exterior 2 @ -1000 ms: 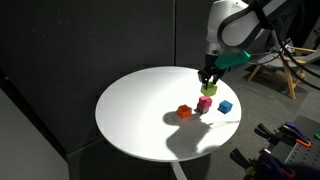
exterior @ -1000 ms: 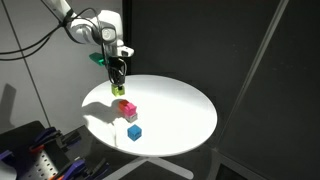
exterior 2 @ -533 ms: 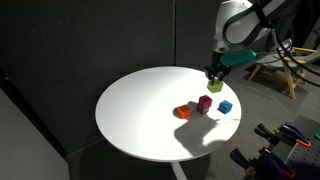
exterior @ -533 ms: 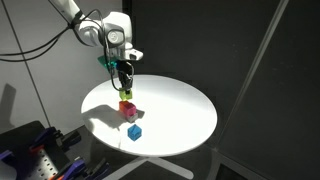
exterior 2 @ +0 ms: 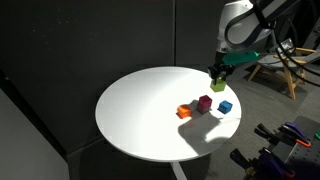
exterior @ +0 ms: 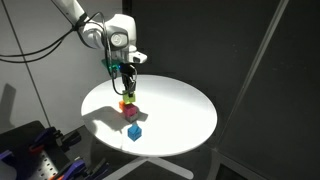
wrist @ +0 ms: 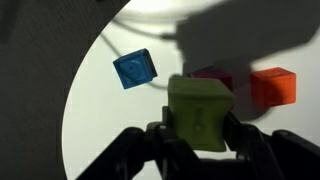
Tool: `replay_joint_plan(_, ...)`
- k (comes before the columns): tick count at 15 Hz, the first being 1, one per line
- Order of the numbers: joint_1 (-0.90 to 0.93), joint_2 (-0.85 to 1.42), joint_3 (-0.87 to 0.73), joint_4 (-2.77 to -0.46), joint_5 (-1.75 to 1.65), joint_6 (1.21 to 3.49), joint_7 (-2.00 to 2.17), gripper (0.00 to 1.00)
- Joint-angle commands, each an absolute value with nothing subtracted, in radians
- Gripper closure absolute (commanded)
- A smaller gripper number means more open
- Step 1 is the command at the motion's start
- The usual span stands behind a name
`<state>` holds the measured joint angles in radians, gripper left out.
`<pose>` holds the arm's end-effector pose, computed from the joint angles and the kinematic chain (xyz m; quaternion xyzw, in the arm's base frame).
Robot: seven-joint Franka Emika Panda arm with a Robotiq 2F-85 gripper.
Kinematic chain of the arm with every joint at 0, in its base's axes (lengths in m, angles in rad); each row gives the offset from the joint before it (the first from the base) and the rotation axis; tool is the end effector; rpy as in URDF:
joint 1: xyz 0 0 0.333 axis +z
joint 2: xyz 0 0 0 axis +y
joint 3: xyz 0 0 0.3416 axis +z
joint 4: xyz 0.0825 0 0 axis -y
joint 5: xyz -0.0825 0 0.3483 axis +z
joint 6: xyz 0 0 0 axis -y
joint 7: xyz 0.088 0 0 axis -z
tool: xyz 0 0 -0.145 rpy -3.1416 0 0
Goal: Put the pink block on the grey block and then put the yellow block on the pink bock
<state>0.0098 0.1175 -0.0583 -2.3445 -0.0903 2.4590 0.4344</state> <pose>0.4920 -0.0260 0.2984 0.9783 -0.2046 0.0046 0.0315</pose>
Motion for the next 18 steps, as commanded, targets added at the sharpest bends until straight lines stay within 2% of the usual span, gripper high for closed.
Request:
replay_joint_plan(1,0.009,0.117,-0.058,-2.343,-0.09,2.456,0.433,0.5)
replay_joint_plan(6,0.009,0.117,-0.058,-2.343,-0.09,2.456,0.433,0.5)
replay_joint_plan(7,0.009,0.118,-0.058,-2.343,-0.09,2.456,0.433,0.75)
replay_joint_plan(18,0.019,0.168,-0.053,-2.251,-0.09,2.456,0.445,0.75)
